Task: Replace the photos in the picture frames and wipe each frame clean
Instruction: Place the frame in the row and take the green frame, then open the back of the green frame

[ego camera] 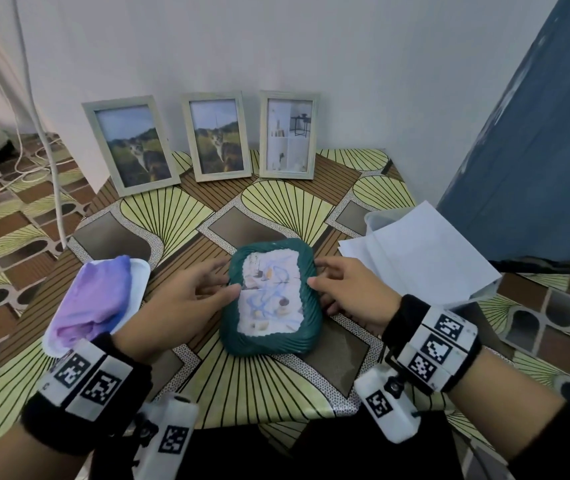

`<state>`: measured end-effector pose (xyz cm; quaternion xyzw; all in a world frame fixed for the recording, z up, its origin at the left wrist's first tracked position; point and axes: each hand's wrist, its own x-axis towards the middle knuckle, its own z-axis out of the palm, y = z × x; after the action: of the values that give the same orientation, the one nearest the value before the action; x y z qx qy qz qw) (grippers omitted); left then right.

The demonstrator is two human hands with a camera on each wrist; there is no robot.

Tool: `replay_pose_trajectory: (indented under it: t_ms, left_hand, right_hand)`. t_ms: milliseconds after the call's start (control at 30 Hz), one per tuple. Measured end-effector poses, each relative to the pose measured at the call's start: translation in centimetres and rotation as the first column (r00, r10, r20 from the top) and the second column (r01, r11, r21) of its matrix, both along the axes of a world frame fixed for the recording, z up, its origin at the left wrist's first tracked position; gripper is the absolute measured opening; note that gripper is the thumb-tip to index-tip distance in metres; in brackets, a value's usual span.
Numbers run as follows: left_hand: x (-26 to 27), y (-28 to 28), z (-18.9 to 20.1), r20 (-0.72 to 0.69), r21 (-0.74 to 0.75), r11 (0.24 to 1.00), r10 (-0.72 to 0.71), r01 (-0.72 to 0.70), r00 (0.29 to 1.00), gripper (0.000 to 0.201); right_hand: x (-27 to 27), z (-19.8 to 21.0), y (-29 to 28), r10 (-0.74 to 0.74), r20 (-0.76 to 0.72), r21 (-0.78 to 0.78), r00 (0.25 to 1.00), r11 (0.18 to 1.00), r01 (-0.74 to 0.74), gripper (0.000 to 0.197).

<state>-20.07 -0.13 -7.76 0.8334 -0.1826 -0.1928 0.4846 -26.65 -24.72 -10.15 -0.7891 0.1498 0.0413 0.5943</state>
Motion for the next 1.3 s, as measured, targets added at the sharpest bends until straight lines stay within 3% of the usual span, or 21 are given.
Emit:
replay_pose_trajectory:
  t_ms: [133,200,333,500,600,700,767,833,933,1033,1167,1300]
  left_hand:
    - [0.3,-0.3,0.0,-0.045,-0.091,0.996,-0.005,0.001,0.999,0.050]
    - [0.6,-0.5,0.0,-0.083,-0.125,0.992,-0.014,0.003,0.996,0.060]
    - [1.0,-1.8,0.0,-0.252,-0.246,0.968,-0.015,-0.049,0.968,0.073]
    - [1.6,-3.4,0.6,-0.418,-0.309,0.947,-0.056,-0.084,0.907,0.077]
    - [1.7,-3.9,0.6,-0.461,-0.358,0.933,-0.151,-0.027,0.874,0.088]
    - [1.9,-3.6,0.7,-0.468,-0.383,0.923,-0.221,0.029,0.855,0.082]
    - [2.1,-3.1,0.7,-0.423,-0.396,0.918,-0.217,0.036,0.880,0.082]
    - [2.4,-2.3,0.5,-0.270,-0.426,0.904,-0.167,0.038,0.948,0.071]
    - [2.9,-1.1,0.4,-0.057,-0.317,0.946,-0.095,0.072,0.994,0.059]
    - [3.7,0.0,-0.3,0.062,-0.082,0.987,-0.131,0.135,0.989,0.072]
    - [4.4,1.1,-1.5,0.114,0.142,0.965,-0.236,0.219,0.965,0.099]
    - [4.8,2.0,-2.0,0.336,0.349,0.928,-0.254,0.131,0.907,0.087]
  right_hand:
    - [-0.4,1.4,-0.1,-0.039,0.073,0.063,0.997,0.997,0.034,0.032]
    - [-0.7,2.3,0.0,-0.043,0.128,0.085,0.991,0.996,0.032,0.031]
    - [-1.1,3.5,0.1,-0.025,0.237,0.067,0.971,0.998,0.009,0.037]
    - [-1.0,3.8,1.0,0.133,0.281,-0.028,0.950,0.991,-0.130,0.040]
    - [-1.0,3.3,1.9,0.240,0.239,-0.105,0.941,0.970,-0.221,0.048]
    - [-1.0,2.6,2.5,0.325,0.217,-0.168,0.920,0.941,-0.293,0.058]
    - [-1.0,2.3,2.7,0.376,0.160,-0.202,0.913,0.917,-0.343,0.056]
    - [-1.2,1.9,2.8,0.432,0.086,-0.297,0.898,0.871,-0.391,0.053]
    - [-1.4,1.3,2.9,0.485,-0.068,-0.499,0.872,0.740,-0.451,0.057]
    - [-1.3,1.3,2.9,0.474,-0.223,-0.598,0.852,0.624,-0.503,0.062]
    - [-1.6,1.3,2.9,0.442,-0.285,-0.667,0.851,0.547,-0.507,0.064]
    - [-1.9,1.3,2.9,0.435,-0.277,-0.712,0.857,0.506,-0.487,0.061]
